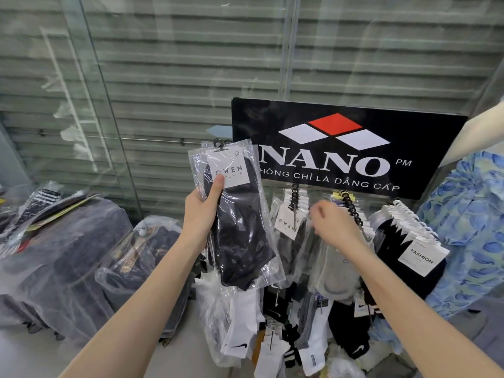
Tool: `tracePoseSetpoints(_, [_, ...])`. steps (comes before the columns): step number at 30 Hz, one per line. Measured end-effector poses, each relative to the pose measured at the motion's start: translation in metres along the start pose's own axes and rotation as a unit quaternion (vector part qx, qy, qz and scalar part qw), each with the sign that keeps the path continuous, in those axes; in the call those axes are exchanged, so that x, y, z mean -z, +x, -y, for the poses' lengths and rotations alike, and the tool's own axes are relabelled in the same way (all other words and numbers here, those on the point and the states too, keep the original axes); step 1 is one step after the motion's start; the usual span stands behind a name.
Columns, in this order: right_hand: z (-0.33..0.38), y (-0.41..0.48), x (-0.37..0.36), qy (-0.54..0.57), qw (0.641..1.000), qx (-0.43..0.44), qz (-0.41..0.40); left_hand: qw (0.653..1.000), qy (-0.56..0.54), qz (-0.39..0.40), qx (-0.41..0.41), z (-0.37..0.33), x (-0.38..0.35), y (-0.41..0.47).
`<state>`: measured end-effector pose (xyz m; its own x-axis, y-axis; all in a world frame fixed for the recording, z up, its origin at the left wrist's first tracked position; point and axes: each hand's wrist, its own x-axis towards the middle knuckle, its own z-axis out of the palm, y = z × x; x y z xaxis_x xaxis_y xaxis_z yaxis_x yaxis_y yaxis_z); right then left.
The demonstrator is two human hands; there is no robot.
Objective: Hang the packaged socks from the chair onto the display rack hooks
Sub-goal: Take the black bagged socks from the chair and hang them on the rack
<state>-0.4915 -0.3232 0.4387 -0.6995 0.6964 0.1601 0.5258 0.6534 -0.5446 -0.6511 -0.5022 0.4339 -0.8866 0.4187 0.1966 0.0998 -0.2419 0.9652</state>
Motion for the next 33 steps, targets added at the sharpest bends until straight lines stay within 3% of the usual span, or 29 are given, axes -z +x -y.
tracePoseSetpoints(1, [0.013, -0.004, 0.008, 0.044, 0.995, 0.038, -0.078, 1.000, -0.002, 0.007, 0.005, 0.000, -0.004, -0.001])
tracePoseSetpoints(2, [0.026, -0.009, 0.015, 0.098, 0.988, 0.067, -0.099, 1.000, -0.003, 0.013, 0.007, 0.001, -0.008, -0.001])
tracePoseSetpoints(5, [0.062, -0.024, 0.018, 0.214, 0.972, 0.097, -0.001, 1.000, -0.003, 0.023, -0.003, 0.002, -0.019, -0.002])
tracePoseSetpoints(10, [0.068, -0.024, -0.002, 0.230, 0.968, 0.080, -0.052, 1.000, 0.012, 0.016, 0.004, 0.001, -0.028, -0.003])
tracePoseSetpoints(14, [0.063, -0.015, -0.005, 0.302, 0.952, 0.044, -0.001, 0.998, -0.019, 0.051, 0.034, -0.002, -0.019, -0.003])
tracePoseSetpoints(19, [0.057, -0.013, -0.003, 0.387, 0.922, 0.009, 0.028, 0.999, 0.049, 0.002, -0.017, 0.000, -0.011, -0.002])
tracePoseSetpoints(27, [0.013, -0.047, -0.033, 0.398, 0.910, 0.060, 0.104, 0.992, 0.039, -0.113, -0.029, -0.012, 0.004, 0.008])
tracePoseSetpoints(33, [-0.055, -0.066, -0.073, 0.392, 0.915, -0.018, 0.089, 0.993, 0.039, -0.109, -0.033, -0.013, 0.011, 0.011])
